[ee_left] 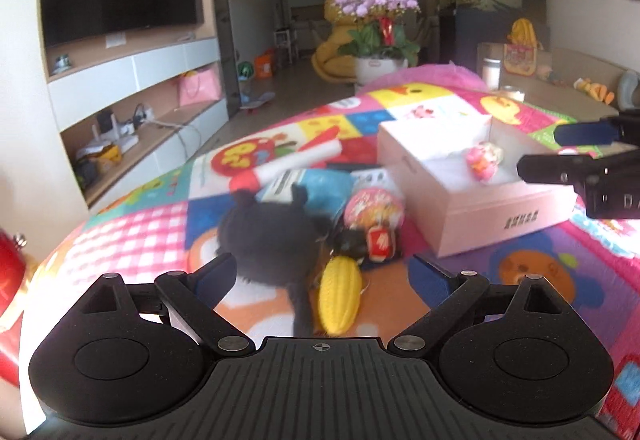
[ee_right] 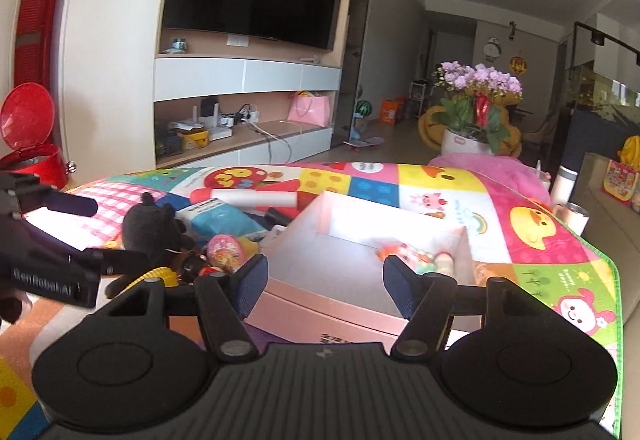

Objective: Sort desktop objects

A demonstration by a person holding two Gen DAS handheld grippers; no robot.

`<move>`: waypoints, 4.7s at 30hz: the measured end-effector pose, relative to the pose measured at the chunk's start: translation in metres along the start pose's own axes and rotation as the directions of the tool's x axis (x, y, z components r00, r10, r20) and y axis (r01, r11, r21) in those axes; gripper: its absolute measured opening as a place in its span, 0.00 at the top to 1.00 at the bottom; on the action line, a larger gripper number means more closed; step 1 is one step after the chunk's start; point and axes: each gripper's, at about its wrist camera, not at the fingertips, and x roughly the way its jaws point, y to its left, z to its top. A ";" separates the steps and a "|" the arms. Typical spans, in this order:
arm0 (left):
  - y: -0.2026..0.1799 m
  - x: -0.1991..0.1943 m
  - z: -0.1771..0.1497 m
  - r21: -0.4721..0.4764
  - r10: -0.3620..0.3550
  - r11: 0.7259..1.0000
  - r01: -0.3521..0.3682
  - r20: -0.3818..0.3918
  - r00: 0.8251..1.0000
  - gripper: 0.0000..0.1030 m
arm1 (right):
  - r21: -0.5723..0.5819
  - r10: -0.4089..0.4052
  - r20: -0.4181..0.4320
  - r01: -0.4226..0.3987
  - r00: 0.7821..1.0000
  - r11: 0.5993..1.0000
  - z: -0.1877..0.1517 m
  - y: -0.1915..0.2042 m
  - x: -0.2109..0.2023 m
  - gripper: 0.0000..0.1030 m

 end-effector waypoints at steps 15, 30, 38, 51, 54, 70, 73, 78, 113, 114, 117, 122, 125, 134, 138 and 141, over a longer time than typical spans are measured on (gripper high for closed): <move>0.084 -0.026 -0.040 -0.224 0.187 0.954 -0.197 -0.066 0.980 0.06 | -0.201 0.107 -0.128 -0.131 0.986 0.971 -0.001 0.118 0.082 0.60; 0.065 -0.027 -0.046 -0.236 0.091 0.966 -0.108 -0.083 0.992 0.03 | -0.105 0.013 -0.217 -0.036 0.976 0.994 0.000 0.111 0.117 0.91; 0.046 -0.022 -0.044 -0.216 0.042 0.975 -0.060 -0.087 0.995 0.03 | -0.130 0.069 -0.167 -0.091 0.984 0.987 -0.006 0.096 0.081 0.95; 0.060 -0.028 -0.048 -0.257 0.066 0.962 -0.091 -0.104 0.992 0.03 | -0.366 0.020 -0.172 -0.083 0.985 0.927 -0.002 0.132 0.131 0.78; 0.051 -0.029 -0.047 -0.240 0.040 0.969 -0.062 -0.096 0.995 0.03 | -0.333 0.040 -0.171 -0.096 0.985 0.938 -0.002 0.121 0.110 0.98; -0.032 0.049 -0.011 0.017 -0.087 0.996 0.089 -0.083 0.993 0.47 | -0.041 0.048 -0.142 -0.054 0.989 0.998 -0.027 0.030 0.022 0.81; -0.029 0.055 -0.013 0.017 -0.088 0.996 0.091 -0.111 0.990 0.66 | -0.040 0.051 -0.142 -0.057 0.988 0.998 -0.025 0.031 0.026 0.81; -0.015 0.029 -0.029 0.032 -0.083 0.996 0.088 -0.131 0.988 0.66 | -0.101 0.092 -0.115 -0.104 0.989 0.989 -0.017 0.052 0.036 0.80; -0.028 -0.014 -0.054 0.044 -0.224 0.971 0.234 -0.174 0.959 0.44 | 0.018 0.029 -0.247 -0.025 0.969 1.000 -0.056 0.006 -0.005 0.40; -0.029 -0.013 -0.053 0.053 -0.216 0.972 0.228 -0.176 0.960 0.44 | 0.050 0.016 -0.250 -0.004 0.968 0.999 -0.060 0.001 -0.005 0.34; -0.023 -0.009 -0.052 0.052 -0.170 0.982 0.182 -0.184 0.968 0.37 | 0.133 0.000 -0.261 0.036 0.965 0.991 -0.071 -0.011 -0.003 0.28; -0.009 -0.006 -0.050 0.053 -0.086 0.994 0.097 -0.185 0.979 0.27 | 0.186 0.001 -0.279 0.053 0.960 0.981 -0.082 -0.014 0.003 0.18; -0.002 -0.003 -0.051 0.090 0.003 0.996 0.014 -0.178 0.984 0.17 | 0.191 0.010 -0.280 0.045 0.960 0.981 -0.084 -0.009 0.005 0.16; 0.031 0.001 -0.049 0.047 0.152 0.988 -0.146 -0.187 0.971 0.12 | 0.101 0.002 -0.242 0.023 0.970 0.995 -0.076 0.007 0.009 0.15; 0.036 -0.005 -0.050 -0.025 0.102 0.994 -0.109 -0.200 0.974 0.10 | 0.058 0.028 -0.221 -0.016 0.975 0.998 -0.064 0.017 0.030 0.42; 0.033 -0.015 -0.050 -0.070 0.013 0.997 -0.025 -0.168 0.986 0.08 | 0.087 0.067 -0.253 -0.046 0.965 0.995 -0.061 0.018 0.052 0.57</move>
